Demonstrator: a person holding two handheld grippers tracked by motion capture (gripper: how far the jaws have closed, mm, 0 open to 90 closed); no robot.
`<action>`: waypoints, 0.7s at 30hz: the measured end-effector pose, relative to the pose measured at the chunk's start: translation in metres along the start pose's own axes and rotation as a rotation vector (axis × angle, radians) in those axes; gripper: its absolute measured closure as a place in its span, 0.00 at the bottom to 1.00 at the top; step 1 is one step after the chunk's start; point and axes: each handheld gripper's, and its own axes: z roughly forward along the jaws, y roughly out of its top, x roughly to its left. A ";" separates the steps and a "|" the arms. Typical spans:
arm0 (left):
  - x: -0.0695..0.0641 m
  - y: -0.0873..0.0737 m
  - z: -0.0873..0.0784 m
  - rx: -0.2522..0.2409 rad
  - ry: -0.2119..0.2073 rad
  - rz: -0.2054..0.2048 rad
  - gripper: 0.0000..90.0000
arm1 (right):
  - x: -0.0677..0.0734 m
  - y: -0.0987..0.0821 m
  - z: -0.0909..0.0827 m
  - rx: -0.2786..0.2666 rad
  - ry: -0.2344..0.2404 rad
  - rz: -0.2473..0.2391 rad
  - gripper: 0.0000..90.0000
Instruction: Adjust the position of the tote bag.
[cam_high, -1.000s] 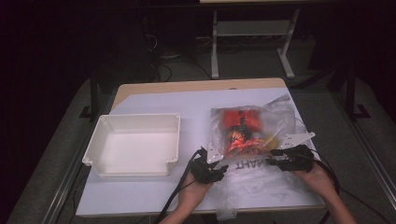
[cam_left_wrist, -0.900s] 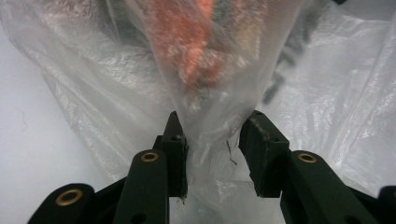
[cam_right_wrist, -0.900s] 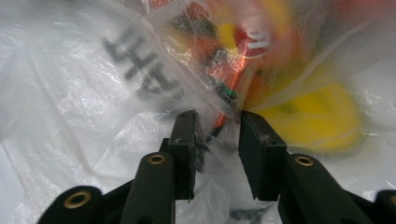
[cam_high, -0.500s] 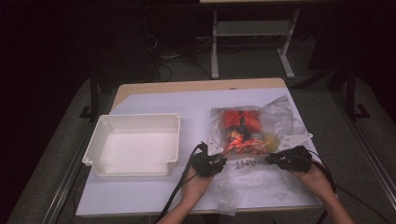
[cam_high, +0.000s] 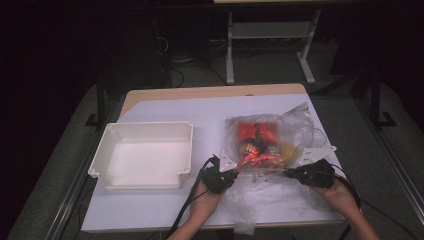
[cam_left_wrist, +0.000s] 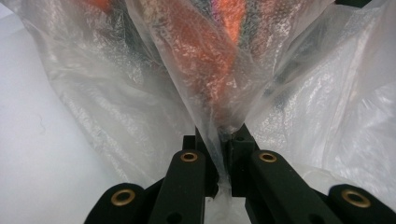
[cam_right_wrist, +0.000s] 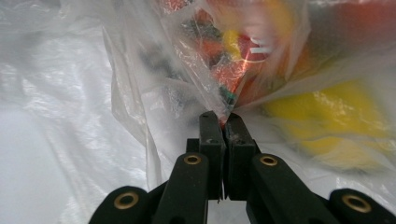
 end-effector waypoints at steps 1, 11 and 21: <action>-0.002 -0.002 -0.004 0.007 -0.003 0.006 0.97 | 0.005 0.001 -0.001 0.000 0.006 -0.010 0.97; -0.013 -0.015 -0.027 0.037 -0.031 0.053 0.97 | 0.027 0.000 -0.006 -0.004 0.049 -0.039 0.97; -0.019 -0.025 -0.050 0.051 -0.069 0.083 0.97 | 0.051 0.000 -0.014 -0.028 0.095 -0.064 0.97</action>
